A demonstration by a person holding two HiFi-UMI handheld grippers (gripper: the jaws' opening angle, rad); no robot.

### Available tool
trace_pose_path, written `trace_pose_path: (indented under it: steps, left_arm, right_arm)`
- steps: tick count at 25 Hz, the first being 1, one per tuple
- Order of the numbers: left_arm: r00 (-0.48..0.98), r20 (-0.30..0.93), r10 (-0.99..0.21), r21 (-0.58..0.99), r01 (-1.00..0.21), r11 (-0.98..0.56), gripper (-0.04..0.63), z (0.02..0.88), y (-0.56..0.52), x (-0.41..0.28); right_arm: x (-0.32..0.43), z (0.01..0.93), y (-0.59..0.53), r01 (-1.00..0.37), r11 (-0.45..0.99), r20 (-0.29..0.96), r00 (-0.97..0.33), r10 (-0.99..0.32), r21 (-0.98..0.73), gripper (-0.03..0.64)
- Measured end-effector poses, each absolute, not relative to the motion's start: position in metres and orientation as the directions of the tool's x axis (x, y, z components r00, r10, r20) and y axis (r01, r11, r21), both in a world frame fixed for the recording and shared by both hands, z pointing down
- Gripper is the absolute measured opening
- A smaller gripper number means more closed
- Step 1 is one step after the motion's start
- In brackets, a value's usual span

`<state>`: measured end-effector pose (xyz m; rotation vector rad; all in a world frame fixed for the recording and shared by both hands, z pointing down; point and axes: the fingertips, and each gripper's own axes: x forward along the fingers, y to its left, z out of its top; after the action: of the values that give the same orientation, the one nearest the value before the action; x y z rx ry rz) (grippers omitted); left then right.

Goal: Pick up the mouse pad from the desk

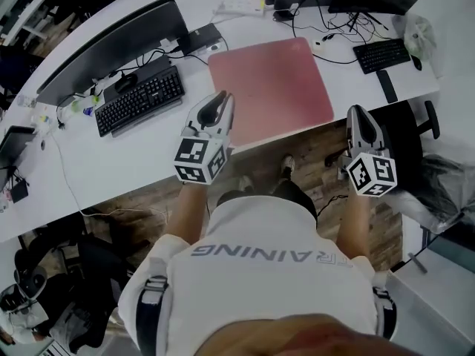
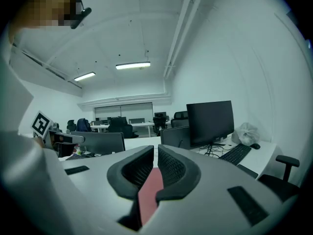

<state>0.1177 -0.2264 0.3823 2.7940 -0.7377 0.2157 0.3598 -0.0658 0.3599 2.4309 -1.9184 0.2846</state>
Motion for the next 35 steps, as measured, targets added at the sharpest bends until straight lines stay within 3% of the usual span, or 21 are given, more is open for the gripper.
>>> trace_pose_path:
  steps: [3,7,14,19,24,35]
  left_arm:
    - [0.832,0.211,-0.513,0.192,-0.550,-0.813,0.047,0.384,-0.237,0.115]
    - [0.791,0.211,-0.575,0.192,-0.610,-0.769,0.122,0.379,-0.250,0.119]
    - [0.698,0.270,-0.663,0.193,-0.714,-0.673,0.162,0.392,-0.273,0.147]
    - [0.635,0.323,-0.702,0.207,-0.771,-0.602,0.198,0.414,-0.292,0.166]
    - [0.523,0.446,-0.727,0.175,-0.847,-0.502,0.252,0.473,-0.306,0.161]
    - [0.324,0.785,-0.527,0.133,-0.921,-0.367,0.311,0.662,-0.293,0.129]
  right_arm:
    - [0.364,0.364,-0.092,-0.981,-0.172,0.170,0.155,-0.973,-0.087,0.026]
    - [0.379,0.369,-0.129,-0.991,-0.084,0.176,0.065,-0.982,-0.102,0.026]
    - [0.419,0.388,-0.199,-0.989,0.065,0.207,-0.091,-0.974,-0.130,0.039]
    - [0.452,0.423,-0.240,-0.980,0.125,0.288,-0.167,-0.943,-0.157,0.123]
    - [0.471,0.494,-0.257,-0.971,0.101,0.443,-0.190,-0.876,-0.216,0.256]
    - [0.489,0.667,-0.240,-0.984,-0.015,0.746,-0.125,-0.654,-0.177,0.312]
